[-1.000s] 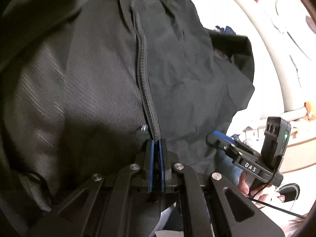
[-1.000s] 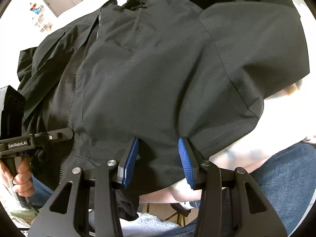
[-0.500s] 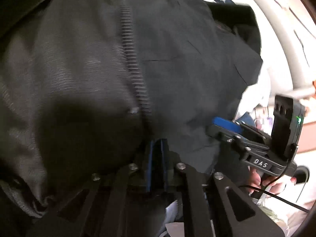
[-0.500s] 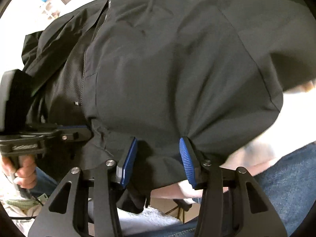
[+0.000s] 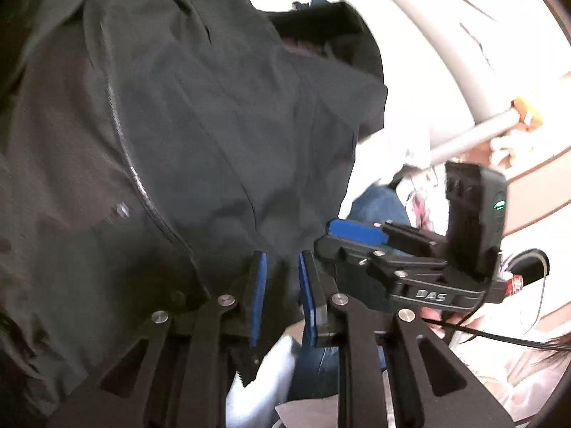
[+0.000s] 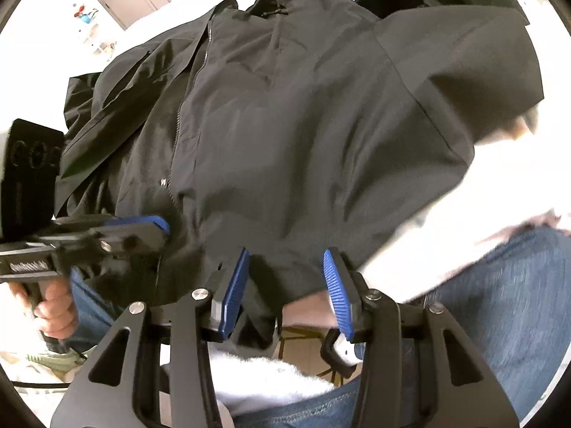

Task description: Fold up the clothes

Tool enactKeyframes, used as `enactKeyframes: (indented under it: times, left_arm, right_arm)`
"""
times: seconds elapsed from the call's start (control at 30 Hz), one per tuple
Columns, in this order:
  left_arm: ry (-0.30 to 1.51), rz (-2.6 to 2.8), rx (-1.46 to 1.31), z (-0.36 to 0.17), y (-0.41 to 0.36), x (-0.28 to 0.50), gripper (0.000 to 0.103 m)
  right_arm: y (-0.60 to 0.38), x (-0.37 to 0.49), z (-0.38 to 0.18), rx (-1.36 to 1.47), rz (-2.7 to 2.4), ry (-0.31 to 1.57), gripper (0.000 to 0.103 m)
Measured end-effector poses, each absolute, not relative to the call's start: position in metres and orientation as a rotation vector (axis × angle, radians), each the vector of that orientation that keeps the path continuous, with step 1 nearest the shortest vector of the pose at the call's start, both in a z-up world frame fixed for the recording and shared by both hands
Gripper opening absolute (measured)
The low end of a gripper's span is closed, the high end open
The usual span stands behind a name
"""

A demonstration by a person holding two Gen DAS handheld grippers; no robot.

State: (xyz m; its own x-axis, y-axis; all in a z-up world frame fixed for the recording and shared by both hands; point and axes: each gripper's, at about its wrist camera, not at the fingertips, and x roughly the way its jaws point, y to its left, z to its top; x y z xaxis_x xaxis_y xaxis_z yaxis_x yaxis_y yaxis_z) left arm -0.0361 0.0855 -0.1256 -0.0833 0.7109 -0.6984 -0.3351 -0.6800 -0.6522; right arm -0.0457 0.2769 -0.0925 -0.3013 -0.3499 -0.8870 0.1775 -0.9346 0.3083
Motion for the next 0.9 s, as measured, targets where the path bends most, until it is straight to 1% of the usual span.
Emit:
enactKeyframes:
  times: [0.2, 0.3, 0.33, 0.37, 0.43, 0.53, 0.7, 0.73, 0.77, 0.8, 0.83, 0.87, 0.9]
  left_arm:
    - [-0.448, 1.882, -1.592, -0.150, 0.077, -0.030, 0.018]
    - [-0.464, 1.912, -1.573, -0.146, 0.074, -0.023, 0.019]
    - [-0.466, 1.919, -1.566, -0.146, 0.074, -0.021, 0.019]
    - [-0.469, 1.923, -1.563, -0.146, 0.073, -0.019, 0.019]
    - [-0.479, 1.928, -1.558, -0.146, 0.070, -0.016, 0.019]
    - [-0.493, 1.935, -1.551, -0.146, 0.067, -0.012, 0.020]
    - [-0.519, 1.945, -1.541, -0.147, 0.065, -0.005, 0.020]
    - [-0.527, 1.945, -1.543, -0.149, 0.069, -0.004, 0.020]
    - [-0.535, 1.945, -1.544, -0.150, 0.072, -0.003, 0.020]
    - [-0.538, 1.947, -1.544, -0.151, 0.075, -0.003, 0.020]
    - [-0.538, 1.950, -1.543, -0.151, 0.078, -0.002, 0.020]
    - [-0.542, 1.950, -1.544, -0.152, 0.080, -0.002, 0.020]
    - [-0.547, 1.949, -1.544, -0.154, 0.082, -0.001, 0.020]
  right_arm:
    - [0.271, -0.032, -0.109, 1.684, -2.202, -0.253, 0.046]
    - [0.262, -0.029, -0.126, 1.737, -2.143, -0.251, 0.046]
    - [0.259, -0.028, -0.130, 1.746, -2.121, -0.250, 0.047]
    - [0.257, -0.026, -0.133, 1.750, -2.103, -0.248, 0.053]
    - [0.254, -0.025, -0.140, 1.776, -2.097, -0.217, 0.058]
    - [0.251, -0.024, -0.143, 1.778, -2.125, -0.181, 0.058]
    - [0.257, -0.029, -0.142, 1.732, -2.152, -0.251, 0.059]
    - [0.257, -0.028, -0.143, 1.727, -2.145, -0.257, 0.055]
    - [0.256, -0.027, -0.145, 1.723, -2.130, -0.257, 0.035]
    - [0.254, -0.026, -0.147, 1.719, -2.114, -0.257, 0.025]
    - [0.253, -0.025, -0.148, 1.715, -2.099, -0.257, 0.020]
    - [0.251, -0.024, -0.150, 1.711, -2.084, -0.257, 0.011]
    - [0.250, -0.023, -0.149, 1.698, -2.085, -0.249, 0.008]
